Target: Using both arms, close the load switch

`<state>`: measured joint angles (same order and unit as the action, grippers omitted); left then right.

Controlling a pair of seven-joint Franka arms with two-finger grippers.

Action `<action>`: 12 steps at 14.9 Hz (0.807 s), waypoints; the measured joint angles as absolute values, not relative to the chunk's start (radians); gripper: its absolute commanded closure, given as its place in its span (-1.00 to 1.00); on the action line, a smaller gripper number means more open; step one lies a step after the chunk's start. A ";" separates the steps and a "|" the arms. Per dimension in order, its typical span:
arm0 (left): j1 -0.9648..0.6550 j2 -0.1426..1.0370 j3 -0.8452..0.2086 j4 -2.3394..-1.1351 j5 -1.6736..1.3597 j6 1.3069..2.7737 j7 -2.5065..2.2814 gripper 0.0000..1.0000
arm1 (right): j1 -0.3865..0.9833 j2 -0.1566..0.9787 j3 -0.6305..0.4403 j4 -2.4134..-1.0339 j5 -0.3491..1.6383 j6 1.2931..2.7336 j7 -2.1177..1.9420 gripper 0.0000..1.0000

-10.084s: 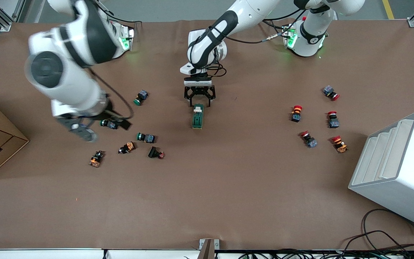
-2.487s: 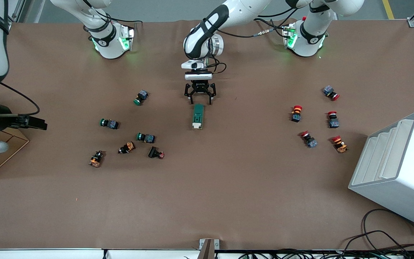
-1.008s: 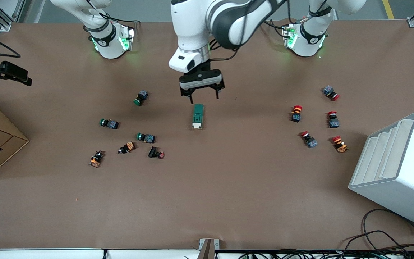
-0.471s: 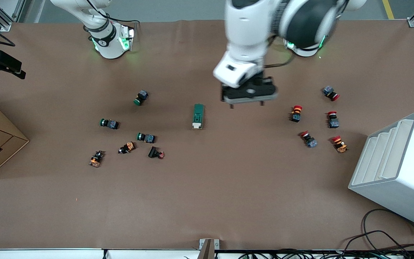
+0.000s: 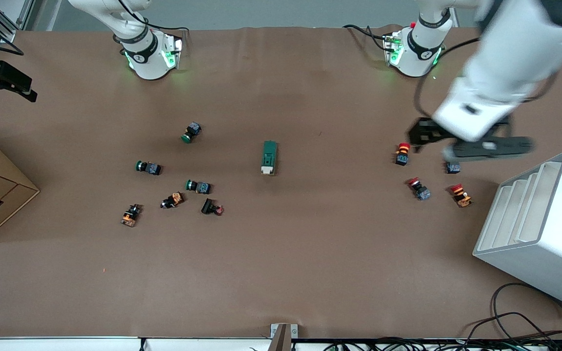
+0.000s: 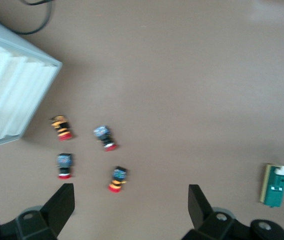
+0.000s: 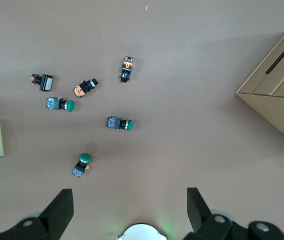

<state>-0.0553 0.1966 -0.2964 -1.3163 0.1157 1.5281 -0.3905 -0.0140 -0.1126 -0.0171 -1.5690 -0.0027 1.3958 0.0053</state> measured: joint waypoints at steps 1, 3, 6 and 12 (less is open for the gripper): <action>-0.017 0.180 -0.296 -1.314 0.112 1.517 -0.371 -1.00 | -0.014 -0.113 -0.018 -1.569 0.005 1.396 0.006 -1.00; 0.033 0.147 -0.297 -1.312 0.111 1.501 -0.332 -1.00 | -0.014 -0.113 -0.021 -1.569 0.020 1.396 0.006 -1.00; 0.070 0.094 -0.281 -1.313 0.111 1.469 -0.177 -1.00 | -0.014 -0.113 -0.022 -1.569 0.023 1.396 0.008 -1.00; -0.001 -0.027 -0.074 -1.456 0.041 1.447 -0.037 -1.00 | -0.014 -0.117 -0.020 -1.556 0.024 1.378 0.004 -1.00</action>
<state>-0.0006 -0.0272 -0.0737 -1.4560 0.0411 1.4474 -0.0368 -0.0138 -0.1167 -0.0202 -1.5561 0.0241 1.3781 0.0038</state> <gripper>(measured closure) 0.000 0.000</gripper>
